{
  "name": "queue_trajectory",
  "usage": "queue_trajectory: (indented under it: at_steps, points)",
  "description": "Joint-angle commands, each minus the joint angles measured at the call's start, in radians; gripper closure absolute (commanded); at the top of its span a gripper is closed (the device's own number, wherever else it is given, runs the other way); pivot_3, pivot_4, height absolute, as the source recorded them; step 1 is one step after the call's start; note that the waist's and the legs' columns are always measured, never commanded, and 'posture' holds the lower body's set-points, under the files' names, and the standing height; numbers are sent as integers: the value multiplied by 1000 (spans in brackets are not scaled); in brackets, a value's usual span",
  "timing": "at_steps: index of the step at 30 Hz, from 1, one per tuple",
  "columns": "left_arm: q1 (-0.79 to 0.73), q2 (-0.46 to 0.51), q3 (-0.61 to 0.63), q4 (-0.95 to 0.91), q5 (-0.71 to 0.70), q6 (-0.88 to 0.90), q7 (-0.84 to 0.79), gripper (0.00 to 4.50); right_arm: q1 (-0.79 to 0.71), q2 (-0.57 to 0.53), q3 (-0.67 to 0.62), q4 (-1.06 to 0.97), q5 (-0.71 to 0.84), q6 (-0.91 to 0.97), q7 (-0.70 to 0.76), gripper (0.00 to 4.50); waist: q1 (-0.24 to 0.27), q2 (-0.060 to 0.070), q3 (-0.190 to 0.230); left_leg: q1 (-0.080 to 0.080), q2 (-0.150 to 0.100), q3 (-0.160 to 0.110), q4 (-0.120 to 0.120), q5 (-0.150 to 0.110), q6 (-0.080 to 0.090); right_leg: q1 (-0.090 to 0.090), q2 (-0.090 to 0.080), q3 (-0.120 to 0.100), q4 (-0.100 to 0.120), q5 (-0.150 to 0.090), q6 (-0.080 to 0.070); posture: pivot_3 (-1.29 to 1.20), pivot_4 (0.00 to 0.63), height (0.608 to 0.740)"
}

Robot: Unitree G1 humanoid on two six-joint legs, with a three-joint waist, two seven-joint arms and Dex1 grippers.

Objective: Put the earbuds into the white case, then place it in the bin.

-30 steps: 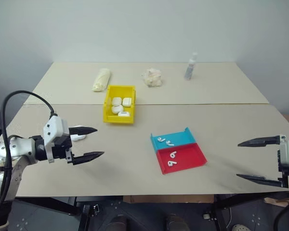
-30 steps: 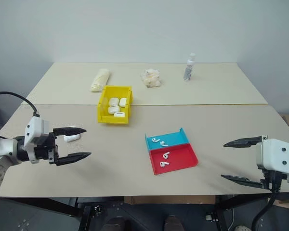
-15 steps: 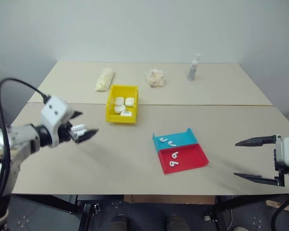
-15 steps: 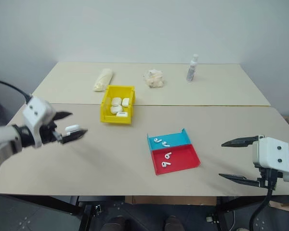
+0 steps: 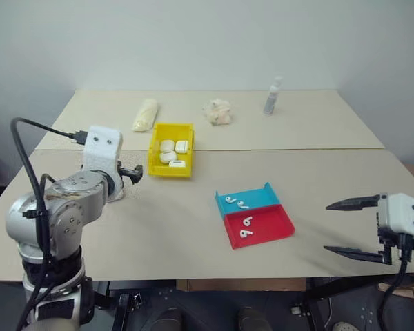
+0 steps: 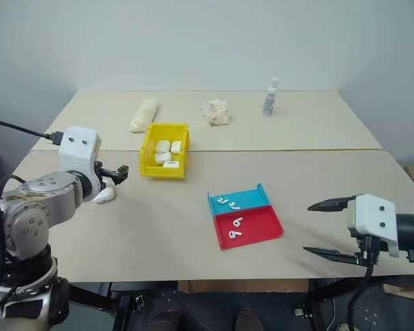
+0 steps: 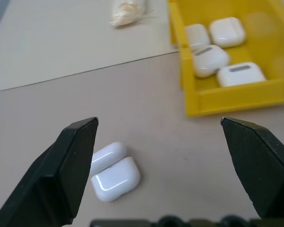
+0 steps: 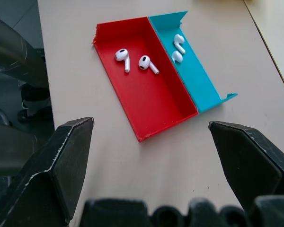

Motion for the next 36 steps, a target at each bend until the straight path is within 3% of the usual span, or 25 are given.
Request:
queue_trajectory:
  at_steps: [1,7,12,19,23,30,36]
  points:
    - [-56,-74,116,54,-9,3,202,0,-35,-4,11,17,-1,-21,-4,15,2,0,0,0,0,0,0,0,0,0,0,0,0,0,0,0,150,740]
    - [-65,-101,171,167,-163,3,410,0,-37,-12,13,22,3,-10,-3,15,15,-1,0,-4,-1,0,0,0,-1,-3,-1,0,0,0,0,0,150,740]
    - [-70,-16,177,352,-394,3,497,0,14,0,-16,-10,1,0,-18,15,19,-1,0,-4,-1,0,0,1,-3,-4,-1,0,1,0,0,0,150,740]
    - [-136,75,110,546,-522,3,561,0,68,7,-47,-57,3,15,-50,15,20,-2,0,-4,-2,0,0,1,-3,-5,-1,0,1,0,0,0,150,740]
    - [-149,89,59,568,-502,3,569,0,95,11,-69,-81,8,33,-61,15,20,-2,-1,-4,-2,0,0,1,-4,-5,-2,0,1,0,0,0,150,740]
    - [-172,54,78,609,-467,3,577,0,128,22,-98,-114,11,54,-83,15,20,-2,-1,-4,-2,0,0,1,-5,-5,-2,0,1,0,0,0,150,740]
    - [-195,22,95,636,-335,3,523,0,142,30,-103,-133,11,61,-99,15,19,-2,-1,-4,-2,0,0,1,-5,-5,-1,0,0,0,0,0,150,740]
